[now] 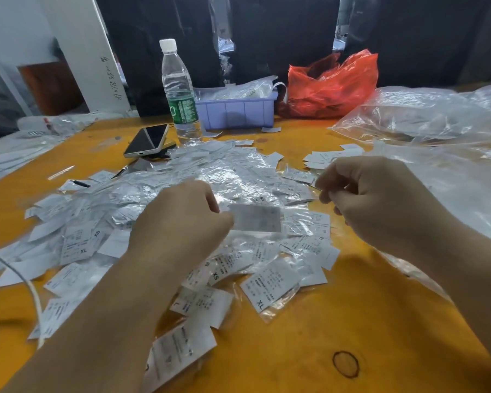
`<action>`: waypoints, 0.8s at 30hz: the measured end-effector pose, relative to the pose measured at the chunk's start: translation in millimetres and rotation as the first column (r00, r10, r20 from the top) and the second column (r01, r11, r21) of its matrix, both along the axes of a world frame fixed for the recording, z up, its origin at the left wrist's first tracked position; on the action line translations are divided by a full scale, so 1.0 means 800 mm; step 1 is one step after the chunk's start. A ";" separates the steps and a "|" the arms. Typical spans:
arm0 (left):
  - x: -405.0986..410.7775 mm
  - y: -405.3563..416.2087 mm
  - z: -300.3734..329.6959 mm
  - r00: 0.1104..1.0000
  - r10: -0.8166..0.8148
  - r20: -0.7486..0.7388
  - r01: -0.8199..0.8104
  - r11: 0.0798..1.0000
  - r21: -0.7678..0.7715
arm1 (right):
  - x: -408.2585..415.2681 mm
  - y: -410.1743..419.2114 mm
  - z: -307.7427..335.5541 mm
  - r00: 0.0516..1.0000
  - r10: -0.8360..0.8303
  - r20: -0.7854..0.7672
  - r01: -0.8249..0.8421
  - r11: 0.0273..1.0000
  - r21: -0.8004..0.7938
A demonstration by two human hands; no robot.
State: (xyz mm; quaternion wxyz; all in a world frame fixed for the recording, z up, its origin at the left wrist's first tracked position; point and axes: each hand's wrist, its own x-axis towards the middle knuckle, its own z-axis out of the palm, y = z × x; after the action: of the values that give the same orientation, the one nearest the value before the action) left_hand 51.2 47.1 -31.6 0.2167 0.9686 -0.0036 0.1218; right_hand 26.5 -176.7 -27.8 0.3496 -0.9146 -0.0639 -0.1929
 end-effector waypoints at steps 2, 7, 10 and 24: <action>0.001 0.004 0.003 0.998 0.044 0.051 -0.045 0.999 0.025 | 0.001 -0.003 -0.001 0.999 -0.042 -0.034 0.039 0.996 -0.086; -0.017 -0.013 0.002 0.951 -0.306 0.042 0.308 0.935 -0.174 | 0.007 -0.009 -0.006 0.942 -0.220 -0.251 0.114 0.919 -0.377; -0.034 -0.036 -0.007 0.810 -0.584 -0.057 0.567 0.804 -0.180 | 0.006 -0.011 -0.007 0.927 -0.275 -0.254 0.141 0.886 -0.442; -0.014 -0.046 -0.032 0.839 -0.534 -0.105 0.543 0.809 0.226 | 0.002 -0.007 -0.004 0.882 -0.322 -0.344 0.129 0.866 -0.482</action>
State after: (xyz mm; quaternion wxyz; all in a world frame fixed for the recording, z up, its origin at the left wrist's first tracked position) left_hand 39.9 10.4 -57.2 0.1205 0.9490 -0.2889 0.0364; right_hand 27.8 -182.6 -31.3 0.1105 -0.9906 0.0788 -0.0157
